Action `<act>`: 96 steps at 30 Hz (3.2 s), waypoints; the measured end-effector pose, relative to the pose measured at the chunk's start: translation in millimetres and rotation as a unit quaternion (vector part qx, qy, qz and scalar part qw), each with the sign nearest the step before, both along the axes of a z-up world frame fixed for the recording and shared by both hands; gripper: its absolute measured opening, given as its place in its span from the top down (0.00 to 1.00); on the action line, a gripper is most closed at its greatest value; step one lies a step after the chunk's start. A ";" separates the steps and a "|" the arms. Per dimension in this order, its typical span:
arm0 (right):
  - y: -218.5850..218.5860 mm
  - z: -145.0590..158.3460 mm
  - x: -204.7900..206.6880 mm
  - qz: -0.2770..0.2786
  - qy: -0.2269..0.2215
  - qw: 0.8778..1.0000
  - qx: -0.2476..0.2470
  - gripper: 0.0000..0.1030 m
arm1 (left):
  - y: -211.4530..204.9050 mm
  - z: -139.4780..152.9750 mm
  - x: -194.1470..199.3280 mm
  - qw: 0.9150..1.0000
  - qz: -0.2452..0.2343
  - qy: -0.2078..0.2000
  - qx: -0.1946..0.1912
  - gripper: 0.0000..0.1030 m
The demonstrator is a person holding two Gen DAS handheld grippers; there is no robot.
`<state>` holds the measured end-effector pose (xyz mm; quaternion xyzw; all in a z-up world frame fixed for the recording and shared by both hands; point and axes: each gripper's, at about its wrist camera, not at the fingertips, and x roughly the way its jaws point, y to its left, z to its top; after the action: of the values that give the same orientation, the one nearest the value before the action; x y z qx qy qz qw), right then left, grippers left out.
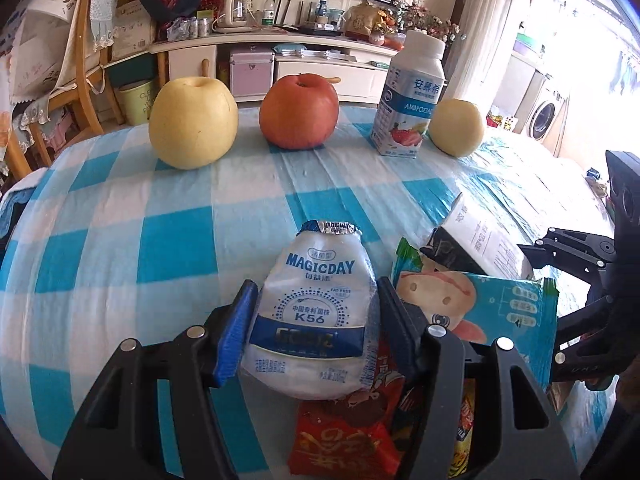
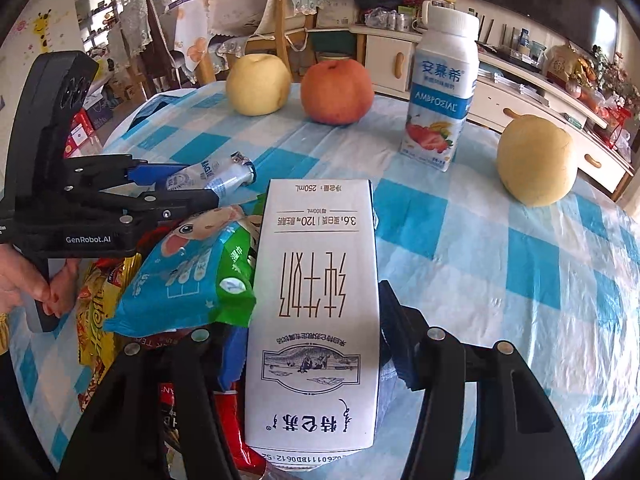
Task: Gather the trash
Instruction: 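Grasp the yogurt pouch with the left gripper while the right grasps the milk carton, then carry the yogurt pouch and milk carton to the pink bucket and release both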
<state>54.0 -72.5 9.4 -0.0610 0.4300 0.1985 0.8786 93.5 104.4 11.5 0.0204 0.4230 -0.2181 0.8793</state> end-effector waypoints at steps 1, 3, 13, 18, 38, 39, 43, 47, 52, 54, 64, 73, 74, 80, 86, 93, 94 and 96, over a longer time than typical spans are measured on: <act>2.9 0.2 -6.9 0.001 0.002 1.000 0.000 0.43 | 3.1 0.7 -7.0 1.000 0.004 0.001 -0.006 0.40; 8.0 0.5 -20.1 0.001 0.002 1.000 -0.004 0.44 | 8.2 1.2 -24.1 1.000 0.010 0.003 -0.020 0.40; 12.6 3.1 -77.1 -0.041 -0.005 0.999 -0.008 0.45 | 41.3 11.0 -77.2 0.994 0.074 -0.013 -0.082 0.41; -4.3 11.7 -90.4 -0.089 -0.019 0.996 0.011 0.45 | 65.5 16.7 -92.7 0.987 0.109 -0.020 -0.114 0.44; 2.5 42.4 -127.3 -0.129 -0.060 0.987 0.080 0.45 | 86.0 -4.1 -103.2 0.989 0.096 0.031 -0.109 0.41; 5.9 42.9 -127.8 -0.127 -0.061 0.987 0.078 0.45 | 88.2 -4.7 -102.5 0.988 0.097 0.032 -0.112 0.41; 19.8 47.1 -129.0 -0.123 -0.068 0.987 0.077 0.45 | 89.1 -4.2 -102.9 0.988 0.100 0.031 -0.110 0.41; 35.9 52.8 -129.0 -0.118 -0.071 0.987 0.084 0.45 | 99.2 -2.2 -102.8 0.987 0.119 0.029 -0.109 0.41; 65.0 61.6 -125.8 -0.097 -0.065 0.988 0.103 0.45 | 134.9 16.3 -107.2 0.976 0.174 -0.001 -0.130 0.41; 81.3 64.5 -123.0 -0.084 -0.060 0.988 0.112 0.45 | 151.9 25.4 -109.4 0.970 0.203 -0.016 -0.136 0.41; 189.1 83.9 -111.5 0.018 -0.037 0.988 0.151 0.45 | 251.9 59.7 -131.0 0.912 0.374 -0.088 -0.147 0.41; 310.1 105.3 -99.4 0.126 -0.023 0.976 0.178 0.45 | 344.1 71.5 -162.7 0.832 0.528 -0.111 -0.133 0.41; 325.4 106.9 -98.3 0.137 -0.020 0.974 0.182 0.45 | 355.0 70.9 -166.8 0.822 0.542 -0.109 -0.136 0.41; 411.4 110.6 -95.6 0.196 0.001 0.961 0.197 0.45 | 418.6 61.4 -194.5 0.759 0.623 -0.087 -0.168 0.41; 474.9 100.3 -85.7 0.221 0.024 0.953 0.205 0.45 | 450.9 53.0 -202.2 0.741 0.642 -0.071 -0.182 0.41; 492.7 81.4 -72.7 0.194 0.047 0.957 0.209 0.28 | 460.0 46.4 -198.0 0.752 0.626 -0.061 -0.198 0.35; 488.5 80.6 -71.2 0.189 0.046 0.957 0.214 0.27 | 458.6 46.6 -196.2 0.755 0.622 -0.063 -0.196 0.31; 478.9 81.1 -71.1 0.175 0.040 0.959 0.218 0.22 | 455.1 48.4 -193.0 0.762 0.616 -0.066 -0.188 0.26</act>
<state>-17.1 406.4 90.5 0.0658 0.3934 0.4406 0.8042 -99.4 559.5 60.0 -0.3959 0.2356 0.2967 0.8365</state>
